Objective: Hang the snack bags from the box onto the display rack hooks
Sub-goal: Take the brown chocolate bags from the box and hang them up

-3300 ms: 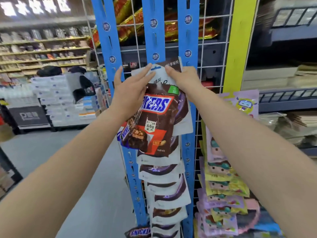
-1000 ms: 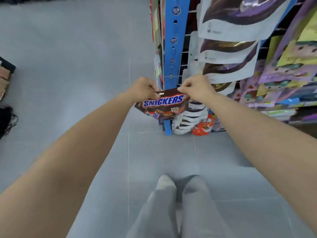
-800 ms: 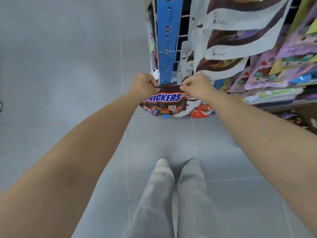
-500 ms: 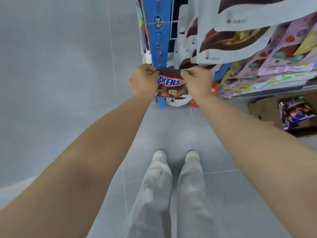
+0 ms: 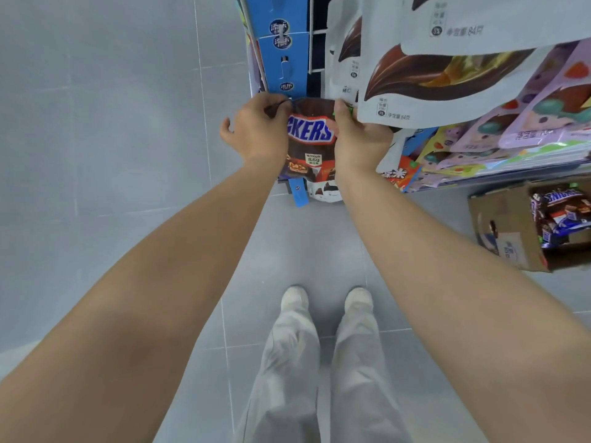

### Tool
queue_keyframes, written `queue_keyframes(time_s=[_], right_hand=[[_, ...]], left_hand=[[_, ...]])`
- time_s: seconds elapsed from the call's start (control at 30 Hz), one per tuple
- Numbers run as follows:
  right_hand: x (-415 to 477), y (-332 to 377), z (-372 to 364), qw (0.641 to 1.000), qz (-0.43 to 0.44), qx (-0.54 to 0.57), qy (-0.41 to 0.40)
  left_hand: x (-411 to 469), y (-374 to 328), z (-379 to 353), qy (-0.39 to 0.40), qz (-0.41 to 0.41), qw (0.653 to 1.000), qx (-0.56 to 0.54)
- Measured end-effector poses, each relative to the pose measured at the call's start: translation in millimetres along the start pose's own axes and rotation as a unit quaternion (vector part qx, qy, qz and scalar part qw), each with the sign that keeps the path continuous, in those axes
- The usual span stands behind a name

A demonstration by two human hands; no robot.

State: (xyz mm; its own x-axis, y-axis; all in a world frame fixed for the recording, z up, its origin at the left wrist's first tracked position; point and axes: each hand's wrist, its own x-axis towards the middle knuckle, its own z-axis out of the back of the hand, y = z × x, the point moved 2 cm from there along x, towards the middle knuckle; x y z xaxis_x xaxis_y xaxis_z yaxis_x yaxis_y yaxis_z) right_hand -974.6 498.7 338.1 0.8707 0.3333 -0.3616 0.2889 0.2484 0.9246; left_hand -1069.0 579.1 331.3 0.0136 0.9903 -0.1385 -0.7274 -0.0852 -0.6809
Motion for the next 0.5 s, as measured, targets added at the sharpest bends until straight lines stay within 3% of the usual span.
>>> queue_keyframes(time_s=[0.1,0.2,0.27,0.4,0.5], right_hand=[[0,-3,-6,0.999,-0.013,0.019,-0.037],[-1,-5,-13,0.997,-0.048,0.032,-0.043],[0,-4,-16,0.997,-0.053,0.042,-0.024],[3,-3,-18,0.996,-0.08,-0.016,0.036],[8,-7,-18,0.991,-0.112,-0.017,0.068]], left_hand=[[-2,-5,-3,0.018,0.093,0.995,-0.042],[1,-10,-2,0.049,0.208,0.961,-0.176],[4,-12,-1,0.05,0.249,0.946,-0.2],[5,-14,1,0.041,0.251,0.951,-0.174],[1,-6,1,0.053,0.217,0.971,-0.086]])
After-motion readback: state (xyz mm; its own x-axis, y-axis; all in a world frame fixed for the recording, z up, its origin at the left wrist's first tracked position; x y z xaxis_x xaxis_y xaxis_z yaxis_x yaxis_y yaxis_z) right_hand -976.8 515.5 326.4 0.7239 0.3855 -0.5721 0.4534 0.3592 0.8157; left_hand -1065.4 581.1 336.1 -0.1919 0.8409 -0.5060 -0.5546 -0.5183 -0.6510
